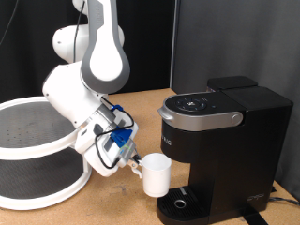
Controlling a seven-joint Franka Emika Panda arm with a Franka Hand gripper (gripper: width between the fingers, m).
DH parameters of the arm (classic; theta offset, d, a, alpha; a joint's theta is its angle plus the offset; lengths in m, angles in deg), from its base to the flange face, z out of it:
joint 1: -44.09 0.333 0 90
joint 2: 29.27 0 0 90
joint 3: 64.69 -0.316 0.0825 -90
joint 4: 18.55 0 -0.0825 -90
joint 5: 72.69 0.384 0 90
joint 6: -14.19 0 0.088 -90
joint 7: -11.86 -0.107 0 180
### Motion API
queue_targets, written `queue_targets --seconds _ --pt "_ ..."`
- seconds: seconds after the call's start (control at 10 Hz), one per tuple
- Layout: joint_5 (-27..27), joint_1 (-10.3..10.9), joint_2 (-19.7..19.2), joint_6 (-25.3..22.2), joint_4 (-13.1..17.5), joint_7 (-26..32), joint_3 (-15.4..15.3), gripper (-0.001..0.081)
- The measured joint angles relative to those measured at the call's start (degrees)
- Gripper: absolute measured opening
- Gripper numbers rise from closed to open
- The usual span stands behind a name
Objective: Make a cup of coffee with the keurig machine
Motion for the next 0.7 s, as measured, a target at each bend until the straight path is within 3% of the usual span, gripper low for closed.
queue_targets --seconds 0.7 --pt "4.8 0.1 -3.4 0.0 3.2 2.0 -3.6 0.0066"
